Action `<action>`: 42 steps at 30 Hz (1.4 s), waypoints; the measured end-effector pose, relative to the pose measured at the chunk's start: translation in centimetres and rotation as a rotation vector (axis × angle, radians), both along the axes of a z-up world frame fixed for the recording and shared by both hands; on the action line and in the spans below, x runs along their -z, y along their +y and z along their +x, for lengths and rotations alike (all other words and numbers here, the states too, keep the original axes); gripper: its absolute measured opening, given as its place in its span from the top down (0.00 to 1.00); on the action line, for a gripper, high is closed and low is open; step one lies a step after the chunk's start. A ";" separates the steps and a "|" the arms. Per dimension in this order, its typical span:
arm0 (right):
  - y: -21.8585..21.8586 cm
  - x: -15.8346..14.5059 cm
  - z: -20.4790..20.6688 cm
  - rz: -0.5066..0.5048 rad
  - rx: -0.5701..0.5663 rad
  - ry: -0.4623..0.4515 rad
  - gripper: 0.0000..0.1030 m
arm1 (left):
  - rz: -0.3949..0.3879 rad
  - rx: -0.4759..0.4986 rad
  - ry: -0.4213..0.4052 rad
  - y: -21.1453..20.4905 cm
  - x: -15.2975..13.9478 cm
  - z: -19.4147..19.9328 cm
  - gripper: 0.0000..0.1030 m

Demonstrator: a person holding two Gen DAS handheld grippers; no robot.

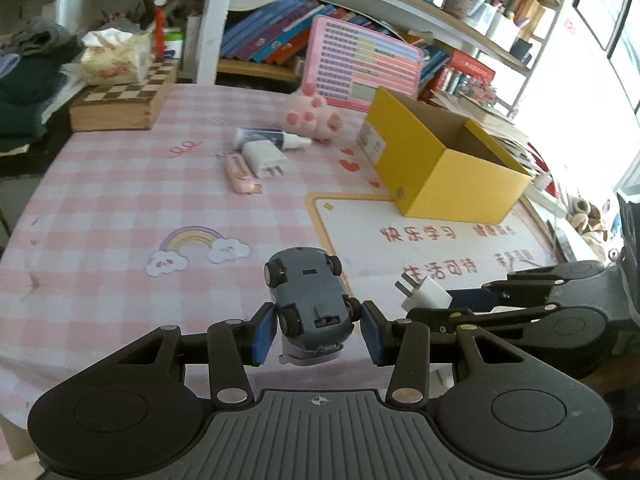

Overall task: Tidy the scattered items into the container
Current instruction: 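Carry the toy car and white charger over the yellow box with both tools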

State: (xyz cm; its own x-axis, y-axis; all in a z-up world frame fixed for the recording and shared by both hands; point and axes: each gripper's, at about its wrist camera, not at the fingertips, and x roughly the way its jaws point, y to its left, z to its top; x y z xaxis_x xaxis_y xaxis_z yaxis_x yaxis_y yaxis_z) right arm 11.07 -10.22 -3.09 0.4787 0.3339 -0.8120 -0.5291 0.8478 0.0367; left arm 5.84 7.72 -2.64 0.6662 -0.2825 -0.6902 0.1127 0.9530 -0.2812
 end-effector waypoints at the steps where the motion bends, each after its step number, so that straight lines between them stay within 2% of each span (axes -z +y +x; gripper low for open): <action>1: -0.4 0.0 -0.2 0.002 0.014 0.000 0.73 | 0.001 0.010 0.001 -0.3 0.0 0.0 0.58; 17: -5.8 -0.4 -2.0 0.009 0.176 -0.005 0.73 | -0.015 0.150 -0.006 -4.7 -0.6 0.4 0.58; 42: -12.8 -0.7 -2.4 0.013 0.338 0.003 0.73 | -0.001 0.350 -0.005 -12.0 -1.3 2.9 0.58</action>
